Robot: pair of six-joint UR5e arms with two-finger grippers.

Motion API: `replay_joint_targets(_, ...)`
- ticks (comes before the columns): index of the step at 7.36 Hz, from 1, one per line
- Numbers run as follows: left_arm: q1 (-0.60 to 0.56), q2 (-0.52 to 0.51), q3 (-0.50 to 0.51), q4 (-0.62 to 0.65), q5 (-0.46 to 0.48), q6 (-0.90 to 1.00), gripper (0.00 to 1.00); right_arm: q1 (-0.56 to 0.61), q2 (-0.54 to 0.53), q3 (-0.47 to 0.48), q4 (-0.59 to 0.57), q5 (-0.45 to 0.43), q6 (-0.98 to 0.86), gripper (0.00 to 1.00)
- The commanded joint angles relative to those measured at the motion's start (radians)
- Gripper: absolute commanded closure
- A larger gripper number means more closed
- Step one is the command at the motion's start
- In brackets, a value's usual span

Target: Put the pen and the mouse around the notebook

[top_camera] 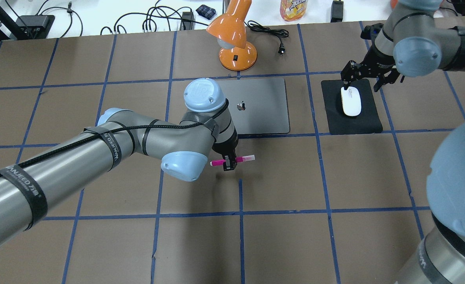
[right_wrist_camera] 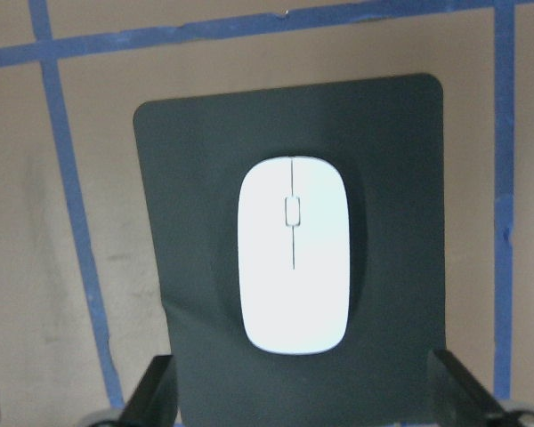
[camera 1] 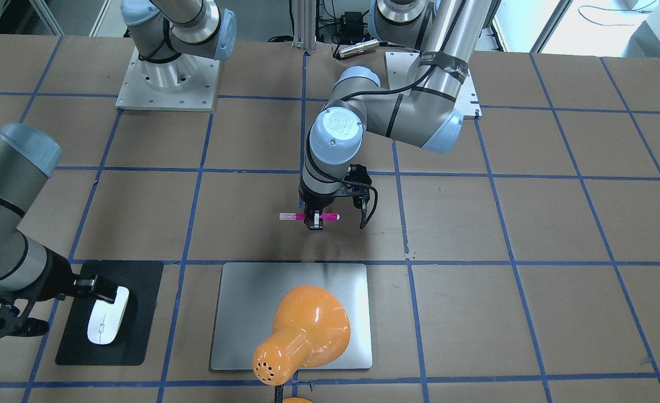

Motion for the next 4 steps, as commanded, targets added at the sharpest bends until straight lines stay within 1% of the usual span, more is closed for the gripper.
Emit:
replay_joint_targets(1, -0.036, -0.028, 0.033, 0.000, 0.033, -0.008, 1.00, 0.002, -0.150, -0.011, 0.167, -0.002, 0.023, 0.00)
replay_joint_targets(3, -0.036, -0.056, 0.045, 0.000, 0.024, -0.013, 1.00, 0.025, -0.230, -0.098, 0.357, 0.000, 0.145, 0.00)
replay_joint_targets(4, -0.038, -0.058, 0.044, -0.005, 0.036, -0.028, 0.63, 0.079, -0.247, -0.155, 0.403, 0.000, 0.238, 0.00)
